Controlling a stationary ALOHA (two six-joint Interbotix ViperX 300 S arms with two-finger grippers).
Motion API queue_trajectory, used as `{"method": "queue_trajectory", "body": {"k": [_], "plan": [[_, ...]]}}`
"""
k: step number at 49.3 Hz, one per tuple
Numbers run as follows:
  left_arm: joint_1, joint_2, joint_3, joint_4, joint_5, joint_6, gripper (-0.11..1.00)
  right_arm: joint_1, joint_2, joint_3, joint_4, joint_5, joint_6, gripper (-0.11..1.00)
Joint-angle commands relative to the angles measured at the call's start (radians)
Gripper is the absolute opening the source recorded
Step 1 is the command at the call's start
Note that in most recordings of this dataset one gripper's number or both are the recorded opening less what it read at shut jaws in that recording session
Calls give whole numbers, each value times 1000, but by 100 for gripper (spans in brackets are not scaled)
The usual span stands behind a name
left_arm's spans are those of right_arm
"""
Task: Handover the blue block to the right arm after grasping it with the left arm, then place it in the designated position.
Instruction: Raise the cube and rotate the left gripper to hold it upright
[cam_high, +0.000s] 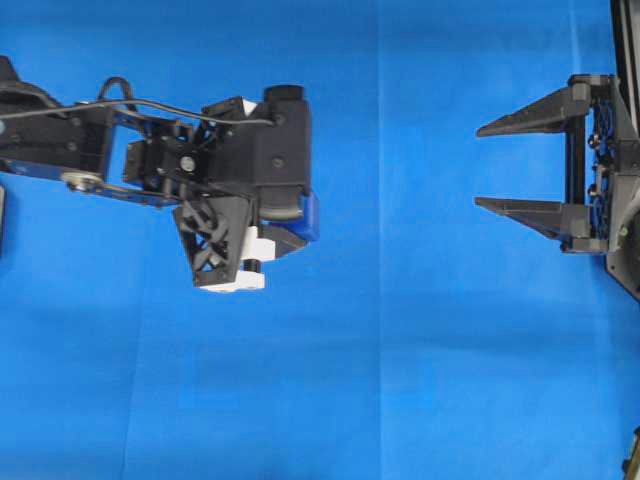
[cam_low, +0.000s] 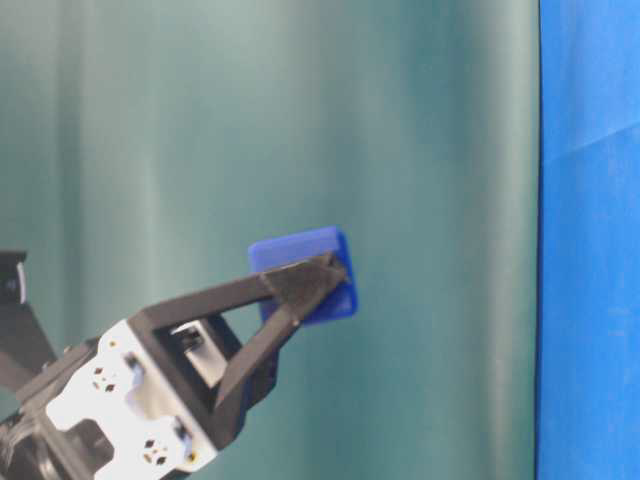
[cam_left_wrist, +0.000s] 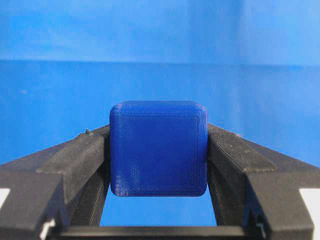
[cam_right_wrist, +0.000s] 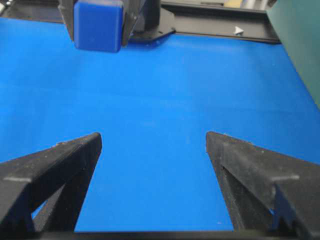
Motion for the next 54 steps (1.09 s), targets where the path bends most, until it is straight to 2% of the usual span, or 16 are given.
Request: {"method": "queue_trajectory", "body": {"k": [1,19,28,33,39,54], "plan": [[2,-52,18,3,-69,-2,48,0,5,-20,3,-8,0,98],[5,-210,258,3,-511,5,48,0,5,-20,2,-15,0,98],[5,-261,388,-2,-767,38,48,0,5,-20,2,-15,-2,98],[6,-267,434,-5,-868,48,48,-2,5,-20,2,-15,-2,98],[9,-261,462,-6,-934,48,48,-2,5,-20,3,-15,-2,98],[20,-252,465,-8,-945,48,48,-2,5,-21,3,-15,-2,98]]}}
